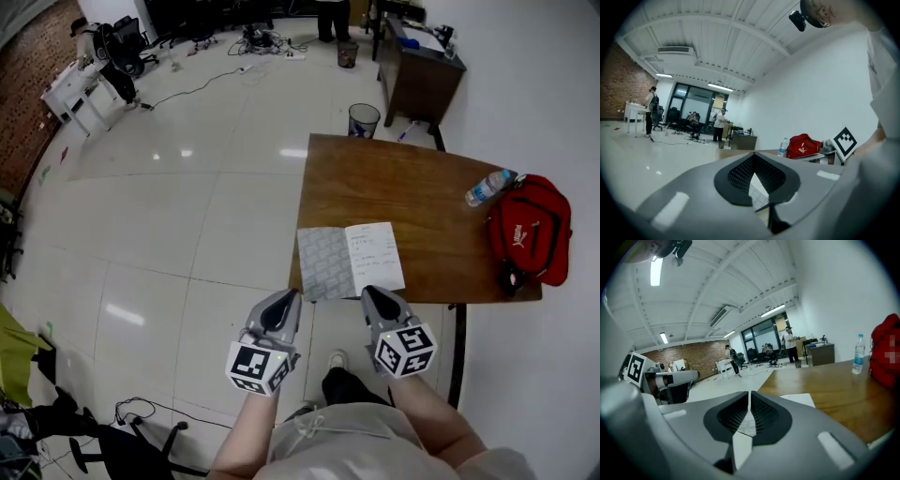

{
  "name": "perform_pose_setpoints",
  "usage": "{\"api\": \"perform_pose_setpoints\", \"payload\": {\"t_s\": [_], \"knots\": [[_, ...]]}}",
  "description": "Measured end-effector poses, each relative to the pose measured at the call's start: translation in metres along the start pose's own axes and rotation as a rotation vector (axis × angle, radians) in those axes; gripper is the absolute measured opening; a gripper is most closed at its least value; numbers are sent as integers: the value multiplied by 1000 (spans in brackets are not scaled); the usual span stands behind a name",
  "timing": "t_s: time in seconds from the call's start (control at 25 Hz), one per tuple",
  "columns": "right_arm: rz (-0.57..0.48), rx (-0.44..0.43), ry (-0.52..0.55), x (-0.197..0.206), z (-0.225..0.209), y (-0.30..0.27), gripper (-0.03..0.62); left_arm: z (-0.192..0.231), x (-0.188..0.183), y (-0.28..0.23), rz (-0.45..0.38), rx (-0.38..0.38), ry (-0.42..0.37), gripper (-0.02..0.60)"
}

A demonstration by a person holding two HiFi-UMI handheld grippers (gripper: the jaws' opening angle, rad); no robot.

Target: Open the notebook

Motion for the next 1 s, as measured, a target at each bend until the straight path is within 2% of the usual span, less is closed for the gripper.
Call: {"api": "perform_pose_setpoints", "payload": {"t_s": [0.2,0.48,0.76,1.0], "knots": [[-74,91,97,-6,2,50,14,-30,-3,10,-6,84,-37,5],[-99,175,55,21,35,110,6,-64,-2,63,-21,193,-64,5],[-118,216,73,45,84,158,5,-77,-5,129,-52,213,-85,5],[-119,214,85,51,105,181,6,-88,2,157,-56,210,-70,5]]}}
Point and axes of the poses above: the fingertips, and each gripper's own axes: y backward along the fingers, z to its left, x out of its underside, the point moved 6 cm from there along y, backward along the fingers, and after that the axes turned 1 degree about z, right-handed, at the moved point
